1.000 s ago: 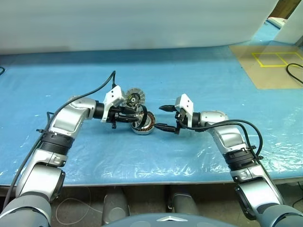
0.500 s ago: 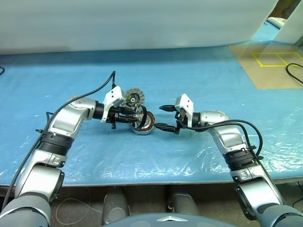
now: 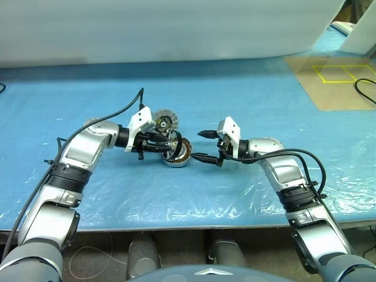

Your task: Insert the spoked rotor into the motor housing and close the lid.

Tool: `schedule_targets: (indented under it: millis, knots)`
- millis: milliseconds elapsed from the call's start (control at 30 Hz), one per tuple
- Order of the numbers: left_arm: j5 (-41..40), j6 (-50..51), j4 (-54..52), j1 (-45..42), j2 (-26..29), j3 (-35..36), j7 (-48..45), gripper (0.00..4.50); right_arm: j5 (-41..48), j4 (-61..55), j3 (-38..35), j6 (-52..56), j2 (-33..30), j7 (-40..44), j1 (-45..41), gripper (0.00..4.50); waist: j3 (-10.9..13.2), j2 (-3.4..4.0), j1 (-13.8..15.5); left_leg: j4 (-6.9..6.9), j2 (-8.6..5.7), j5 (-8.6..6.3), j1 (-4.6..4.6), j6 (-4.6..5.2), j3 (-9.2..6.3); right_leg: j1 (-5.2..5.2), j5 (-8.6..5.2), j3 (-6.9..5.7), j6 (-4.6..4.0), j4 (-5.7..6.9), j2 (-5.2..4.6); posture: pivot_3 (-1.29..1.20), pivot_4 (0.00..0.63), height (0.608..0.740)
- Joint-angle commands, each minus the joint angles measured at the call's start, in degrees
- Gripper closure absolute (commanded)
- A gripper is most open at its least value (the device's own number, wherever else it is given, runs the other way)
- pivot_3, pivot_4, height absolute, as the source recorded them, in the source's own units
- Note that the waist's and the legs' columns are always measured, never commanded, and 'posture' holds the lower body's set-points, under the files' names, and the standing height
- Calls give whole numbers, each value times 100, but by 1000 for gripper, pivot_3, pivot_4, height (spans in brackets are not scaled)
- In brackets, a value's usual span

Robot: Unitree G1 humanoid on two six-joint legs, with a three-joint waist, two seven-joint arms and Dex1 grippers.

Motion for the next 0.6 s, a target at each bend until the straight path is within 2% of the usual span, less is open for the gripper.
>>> schedule_targets:
  millis: [33,600]
  knots:
    - [131,-20,-2,-73,97,-70,29,3184,33,-82,-3,-105,14,9,-12,0,0,0,0,0,0,0,0,0,0,0,0,0,0,0,0,0,150,740]
    - [162,91,-74,-95,187,-83,-29,3184,-4,-61,0,-131,29,13,-15,0,0,0,3,0,0,0,0,0,0,0,0,0,0,0,0,0,150,740]
